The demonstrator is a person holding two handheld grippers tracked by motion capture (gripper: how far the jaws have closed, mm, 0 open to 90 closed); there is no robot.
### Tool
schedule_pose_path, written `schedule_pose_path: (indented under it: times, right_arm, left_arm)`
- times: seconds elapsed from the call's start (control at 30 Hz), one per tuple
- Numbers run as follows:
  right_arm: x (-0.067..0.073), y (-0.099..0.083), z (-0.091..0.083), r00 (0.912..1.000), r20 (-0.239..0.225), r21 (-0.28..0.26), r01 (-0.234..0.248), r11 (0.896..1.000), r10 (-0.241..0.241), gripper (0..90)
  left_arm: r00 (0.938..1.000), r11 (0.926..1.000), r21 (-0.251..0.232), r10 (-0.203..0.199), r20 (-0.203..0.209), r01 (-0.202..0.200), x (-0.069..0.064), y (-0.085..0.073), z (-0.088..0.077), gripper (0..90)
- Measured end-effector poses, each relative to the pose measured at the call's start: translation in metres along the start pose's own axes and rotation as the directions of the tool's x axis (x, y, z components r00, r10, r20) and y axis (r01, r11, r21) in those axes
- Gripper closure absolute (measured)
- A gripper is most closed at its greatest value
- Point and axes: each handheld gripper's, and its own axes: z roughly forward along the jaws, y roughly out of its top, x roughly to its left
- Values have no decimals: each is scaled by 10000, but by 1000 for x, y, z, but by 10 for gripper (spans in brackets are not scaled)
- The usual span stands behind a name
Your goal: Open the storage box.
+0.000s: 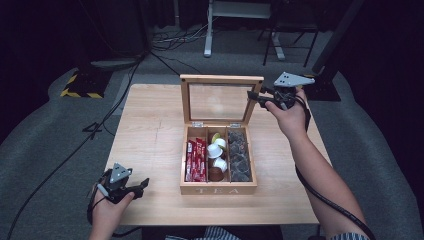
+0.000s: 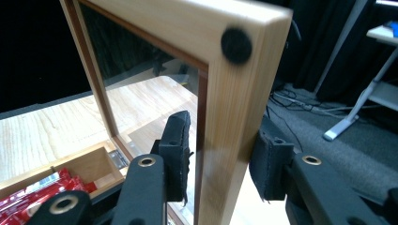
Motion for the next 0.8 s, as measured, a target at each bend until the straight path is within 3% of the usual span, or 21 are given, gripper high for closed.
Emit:
schedule_pose_path:
  times: [0.33, 0.8]
  right_arm:
    - [-12, -7, 15, 9982, 149, 272, -585, 9979, 581, 620]
    - [-18, -9, 26, 9957, 313, 504, -890, 9948, 875, 606]
  left_arm:
    - [10000, 10000, 92, 22, 20, -22, 1, -1, 2, 275]
    - [10000, 9998, 198, -2, 47, 1, 1, -2, 5, 275]
